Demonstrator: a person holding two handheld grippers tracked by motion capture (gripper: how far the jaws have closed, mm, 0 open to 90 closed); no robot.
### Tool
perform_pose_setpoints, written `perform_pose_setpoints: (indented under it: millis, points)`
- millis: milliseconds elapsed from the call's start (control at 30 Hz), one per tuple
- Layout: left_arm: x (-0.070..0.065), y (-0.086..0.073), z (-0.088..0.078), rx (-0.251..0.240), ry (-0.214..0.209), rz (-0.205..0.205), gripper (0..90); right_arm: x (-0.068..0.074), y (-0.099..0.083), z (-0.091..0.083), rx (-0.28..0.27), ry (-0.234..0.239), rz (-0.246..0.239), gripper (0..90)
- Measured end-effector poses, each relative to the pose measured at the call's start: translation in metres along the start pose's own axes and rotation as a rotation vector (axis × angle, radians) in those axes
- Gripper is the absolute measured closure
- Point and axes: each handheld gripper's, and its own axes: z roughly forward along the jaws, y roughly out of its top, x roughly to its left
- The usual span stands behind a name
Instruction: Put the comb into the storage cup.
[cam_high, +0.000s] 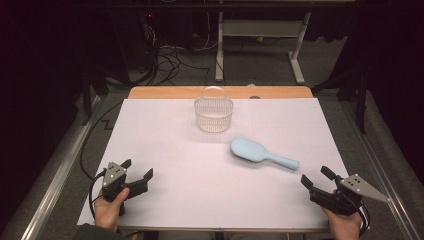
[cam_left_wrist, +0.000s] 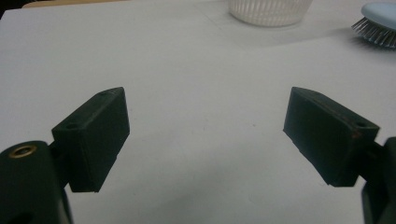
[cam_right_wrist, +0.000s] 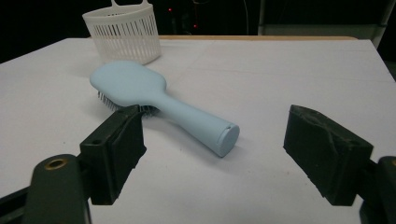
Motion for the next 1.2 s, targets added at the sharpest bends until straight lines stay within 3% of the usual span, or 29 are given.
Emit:
perform_pose_setpoints:
  millis: [867,1200]
  points:
    - [-0.0025,-0.0005,-0.0001,-0.002,-0.014,0.003,15.3,0.0024,0.0005,-0.0054,-0.020,0.012,0.012,21.9]
    - [-0.0028,-0.0004,-0.0002,-0.003,-0.011,0.003,15.4,0.0045,0.0017,-0.0033,-0.018,0.025,-0.008,22.9]
